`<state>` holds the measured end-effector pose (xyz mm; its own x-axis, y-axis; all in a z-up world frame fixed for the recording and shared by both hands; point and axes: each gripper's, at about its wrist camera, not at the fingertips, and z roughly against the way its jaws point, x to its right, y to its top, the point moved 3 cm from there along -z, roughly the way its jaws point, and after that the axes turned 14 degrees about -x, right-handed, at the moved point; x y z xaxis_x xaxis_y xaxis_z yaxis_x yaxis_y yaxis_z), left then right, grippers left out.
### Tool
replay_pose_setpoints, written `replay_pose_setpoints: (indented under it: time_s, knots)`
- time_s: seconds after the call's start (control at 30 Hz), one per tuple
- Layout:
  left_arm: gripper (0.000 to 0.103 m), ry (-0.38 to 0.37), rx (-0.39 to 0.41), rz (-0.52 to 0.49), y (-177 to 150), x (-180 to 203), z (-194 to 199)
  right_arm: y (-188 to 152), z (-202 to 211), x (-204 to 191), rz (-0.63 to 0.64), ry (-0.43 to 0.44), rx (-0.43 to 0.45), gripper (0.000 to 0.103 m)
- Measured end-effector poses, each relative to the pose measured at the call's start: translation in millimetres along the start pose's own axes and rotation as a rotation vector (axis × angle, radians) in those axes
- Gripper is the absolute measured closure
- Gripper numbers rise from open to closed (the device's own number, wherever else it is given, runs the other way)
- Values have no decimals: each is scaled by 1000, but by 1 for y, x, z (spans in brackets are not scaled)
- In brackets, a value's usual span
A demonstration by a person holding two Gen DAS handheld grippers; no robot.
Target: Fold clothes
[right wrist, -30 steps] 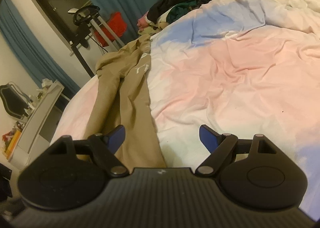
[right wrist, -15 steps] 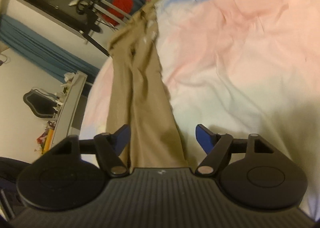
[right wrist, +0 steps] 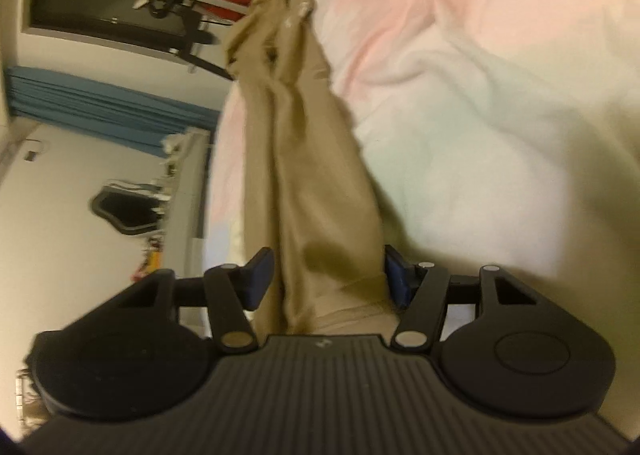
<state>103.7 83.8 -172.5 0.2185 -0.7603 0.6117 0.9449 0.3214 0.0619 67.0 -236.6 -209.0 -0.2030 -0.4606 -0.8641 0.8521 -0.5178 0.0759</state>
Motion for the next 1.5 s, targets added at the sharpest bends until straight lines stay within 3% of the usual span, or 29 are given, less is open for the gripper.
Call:
replay_pose_setpoints:
  time_s: [0.03, 0.17, 0.3, 0.37, 0.5, 0.73, 1.0, 1.17, 1.37, 1.5]
  knots:
    - [32, 1, 4, -1, 0, 0, 1, -1, -1, 0, 7, -10, -3, 44]
    - [64, 26, 24, -19, -5, 2, 1, -4, -5, -7, 62, -16, -27, 43]
    - [90, 3, 46, -1, -10, 4, 6, -7, -8, -10, 87, -36, -46, 67]
    - [93, -15, 57, 9, -12, 3, 11, -7, -8, -9, 87, -59, -47, 81]
    - [96, -73, 83, 17, -15, 3, 25, -10, 3, -9, 89, -59, -27, 92]
    - [98, -245, 119, -31, -8, 19, 55, -9, 31, -42, 142, 12, 39, 94]
    - [98, -282, 165, -141, 5, 67, 119, -1, 68, -100, 193, 61, 100, 95]
    - [98, -296, 168, -209, -11, 94, 138, -18, 100, -124, 263, 66, 130, 95]
    - [98, -300, 105, -207, -79, 69, 152, -69, 133, -105, 294, 52, 116, 95]
    - [98, -322, 81, -178, -89, 67, 140, -71, 140, -94, 252, 83, 128, 95]
